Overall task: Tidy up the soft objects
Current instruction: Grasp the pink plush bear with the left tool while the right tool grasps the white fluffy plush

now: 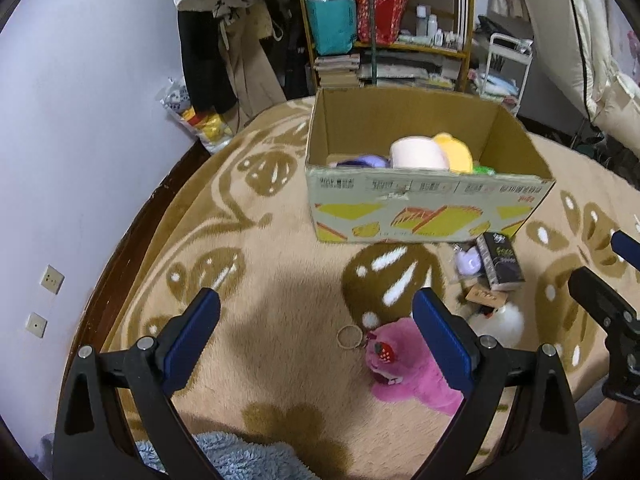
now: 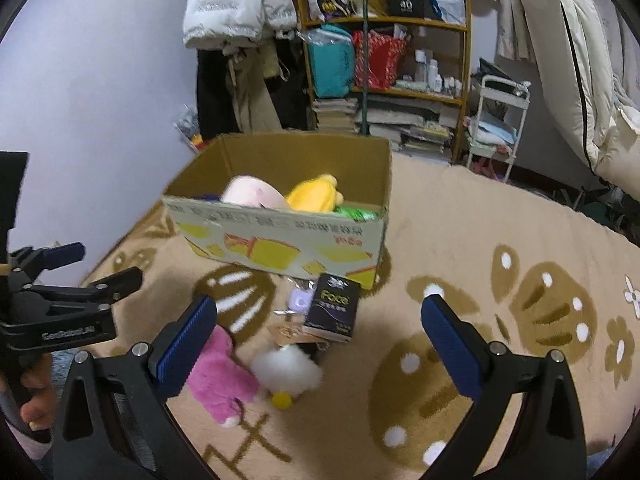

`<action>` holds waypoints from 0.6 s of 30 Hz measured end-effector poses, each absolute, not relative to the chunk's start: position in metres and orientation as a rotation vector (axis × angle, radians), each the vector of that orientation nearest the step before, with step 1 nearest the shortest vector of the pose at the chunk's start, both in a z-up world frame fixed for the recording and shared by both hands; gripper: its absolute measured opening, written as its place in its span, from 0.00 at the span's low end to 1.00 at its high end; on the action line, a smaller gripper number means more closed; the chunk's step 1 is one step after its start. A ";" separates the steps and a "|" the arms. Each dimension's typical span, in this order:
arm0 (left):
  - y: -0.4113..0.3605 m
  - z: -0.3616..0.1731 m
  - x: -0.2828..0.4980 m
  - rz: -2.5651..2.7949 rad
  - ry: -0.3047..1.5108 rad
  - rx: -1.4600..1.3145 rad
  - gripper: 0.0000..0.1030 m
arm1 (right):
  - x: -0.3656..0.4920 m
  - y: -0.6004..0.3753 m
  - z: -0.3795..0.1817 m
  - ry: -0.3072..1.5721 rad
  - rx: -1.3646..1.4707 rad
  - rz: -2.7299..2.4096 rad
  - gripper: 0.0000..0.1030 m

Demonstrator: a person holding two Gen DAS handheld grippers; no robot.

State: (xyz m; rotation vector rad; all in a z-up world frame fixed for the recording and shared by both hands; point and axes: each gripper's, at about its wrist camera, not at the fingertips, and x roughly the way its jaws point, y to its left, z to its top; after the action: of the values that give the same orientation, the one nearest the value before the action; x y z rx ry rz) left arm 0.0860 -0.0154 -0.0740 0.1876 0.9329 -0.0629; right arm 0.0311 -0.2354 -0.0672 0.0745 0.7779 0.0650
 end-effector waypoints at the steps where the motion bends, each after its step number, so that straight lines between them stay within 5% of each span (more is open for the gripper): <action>1: -0.016 -0.077 0.087 -0.059 0.945 0.193 0.93 | 0.035 -0.236 -0.072 0.801 0.074 0.054 1.00; 18: -0.038 -0.133 0.106 -0.077 1.147 0.269 0.93 | 0.072 -0.221 -0.144 1.102 0.009 0.048 1.00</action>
State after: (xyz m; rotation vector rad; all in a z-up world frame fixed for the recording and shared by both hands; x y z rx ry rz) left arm 0.1056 -0.0377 -0.1334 0.2690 1.1470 -0.0772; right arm 0.0722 -0.2207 -0.1443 0.0089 1.1020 0.0479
